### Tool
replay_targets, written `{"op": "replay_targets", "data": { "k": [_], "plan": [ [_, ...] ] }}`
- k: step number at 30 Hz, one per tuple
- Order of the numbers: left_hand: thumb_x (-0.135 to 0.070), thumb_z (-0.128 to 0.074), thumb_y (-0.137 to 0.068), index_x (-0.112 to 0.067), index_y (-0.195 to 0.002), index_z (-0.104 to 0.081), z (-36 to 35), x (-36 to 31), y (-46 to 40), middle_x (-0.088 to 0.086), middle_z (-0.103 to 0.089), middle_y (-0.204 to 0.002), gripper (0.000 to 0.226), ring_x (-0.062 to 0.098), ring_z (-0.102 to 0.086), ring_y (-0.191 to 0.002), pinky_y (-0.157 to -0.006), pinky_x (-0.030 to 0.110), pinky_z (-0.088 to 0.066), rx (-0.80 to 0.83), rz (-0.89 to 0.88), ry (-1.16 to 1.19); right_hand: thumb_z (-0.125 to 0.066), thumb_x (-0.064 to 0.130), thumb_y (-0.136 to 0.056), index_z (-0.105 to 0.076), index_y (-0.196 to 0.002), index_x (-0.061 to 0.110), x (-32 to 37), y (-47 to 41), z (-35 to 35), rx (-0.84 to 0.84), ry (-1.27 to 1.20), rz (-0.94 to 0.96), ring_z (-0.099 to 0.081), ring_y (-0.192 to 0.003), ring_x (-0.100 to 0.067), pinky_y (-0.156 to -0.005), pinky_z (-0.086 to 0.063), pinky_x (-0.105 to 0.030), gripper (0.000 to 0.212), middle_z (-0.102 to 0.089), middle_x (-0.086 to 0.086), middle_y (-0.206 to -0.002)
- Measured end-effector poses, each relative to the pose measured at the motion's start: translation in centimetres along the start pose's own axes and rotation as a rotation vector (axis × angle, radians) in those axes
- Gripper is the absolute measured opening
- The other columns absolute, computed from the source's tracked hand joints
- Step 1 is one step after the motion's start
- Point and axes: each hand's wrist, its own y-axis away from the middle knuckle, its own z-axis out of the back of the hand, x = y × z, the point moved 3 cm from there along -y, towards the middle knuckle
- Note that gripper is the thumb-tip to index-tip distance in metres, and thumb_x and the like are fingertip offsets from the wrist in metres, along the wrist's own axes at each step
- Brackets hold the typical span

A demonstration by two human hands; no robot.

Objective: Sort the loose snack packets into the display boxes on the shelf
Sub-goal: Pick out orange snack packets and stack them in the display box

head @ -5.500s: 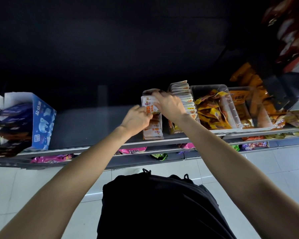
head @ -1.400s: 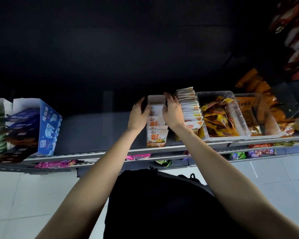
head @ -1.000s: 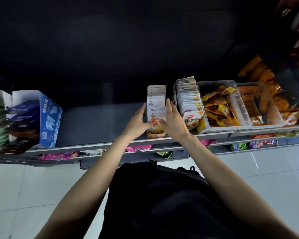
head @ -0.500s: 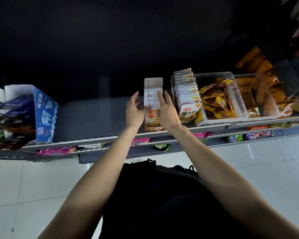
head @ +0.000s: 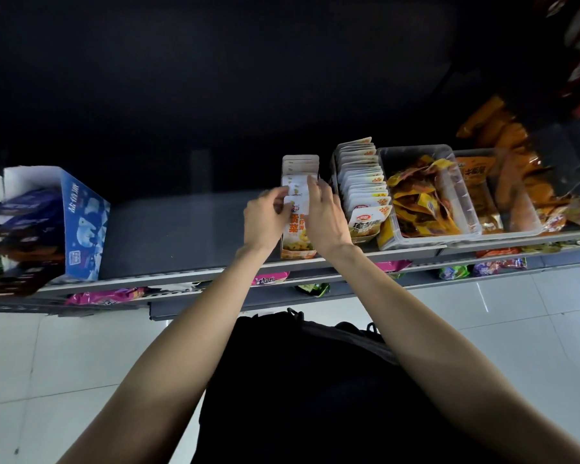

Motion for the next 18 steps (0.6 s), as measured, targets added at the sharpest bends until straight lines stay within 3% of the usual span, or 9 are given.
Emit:
{"op": "replay_targets", "data": {
  "k": [3, 6, 8, 12, 15, 18],
  "plan": [
    [-0.016, -0.074, -0.079, -0.011, -0.123, -0.056, 0.2, 0.4, -0.1, 0.004, -0.061, -0.116, 0.049, 0.013, -0.063, -0.09, -0.086, 0.027, -0.051, 0.007, 0.107, 0.011, -0.052, -0.006, -0.086, -0.019, -0.147, 0.008, 0.0, -0.3, 0.4, -0.032, -0.039, -0.009, -0.028, -0.137, -0.034, -0.101, -0.04, -0.037, 0.071, -0.02, -0.018, -0.152],
    [-0.023, -0.079, -0.072, -0.013, -0.137, -0.039, -0.2, 1.2, -1.0, 0.007, -0.047, -0.136, 0.077, 0.021, -0.054, -0.116, -0.097, 0.037, -0.046, 0.168, 0.22, 0.016, -0.056, 0.002, -0.083, -0.03, -0.143, 0.009, 0.7, -1.8, 1.0, -0.044, 0.165, 0.164, -0.028, -0.136, -0.028, -0.108, -0.03, -0.036, 0.066, -0.029, -0.012, -0.148],
    [-0.019, -0.08, -0.069, -0.017, -0.142, -0.034, -0.6, 1.2, -1.1, 0.005, -0.048, -0.137, 0.086, 0.022, -0.05, -0.122, -0.099, 0.044, -0.046, 0.27, 0.199, -0.001, -0.059, 0.009, -0.082, -0.032, -0.141, 0.011, 1.2, -2.9, 1.4, 0.022, 0.25, 0.237, -0.03, -0.134, -0.026, -0.108, -0.028, -0.036, 0.065, -0.031, -0.01, -0.145],
    [-0.008, -0.076, -0.074, -0.023, -0.144, -0.032, -0.7, 1.3, -0.7, 0.004, -0.048, -0.138, 0.085, 0.022, -0.048, -0.124, -0.101, 0.039, -0.044, 0.264, 0.15, -0.104, -0.064, 0.02, -0.08, -0.035, -0.135, 0.005, 1.6, -4.5, 1.9, 0.114, 0.401, 0.193, -0.036, -0.125, -0.031, -0.103, -0.033, -0.037, 0.064, -0.036, -0.016, -0.138],
    [-0.009, -0.074, -0.077, -0.023, -0.146, -0.028, -0.7, 1.3, -0.5, 0.004, -0.044, -0.142, 0.084, 0.023, -0.044, -0.128, -0.103, 0.038, -0.04, 0.266, 0.118, -0.163, -0.065, 0.02, -0.082, -0.034, -0.135, 0.003, 1.6, -4.9, 1.7, 0.167, 0.374, 0.143, -0.036, -0.125, -0.033, -0.103, -0.033, -0.037, 0.063, -0.043, -0.017, -0.135],
    [-0.009, -0.073, -0.078, -0.022, -0.147, -0.026, -0.5, 1.3, -0.6, 0.005, -0.041, -0.145, 0.084, 0.023, -0.042, -0.131, -0.104, 0.038, -0.037, 0.281, 0.12, -0.156, -0.058, 0.019, -0.088, -0.043, -0.132, 0.008, 1.3, -4.7, 1.7, 0.163, 0.413, 0.188, -0.04, -0.123, -0.031, -0.102, -0.032, -0.037, 0.048, -0.051, -0.014, -0.129]
  ]
}}
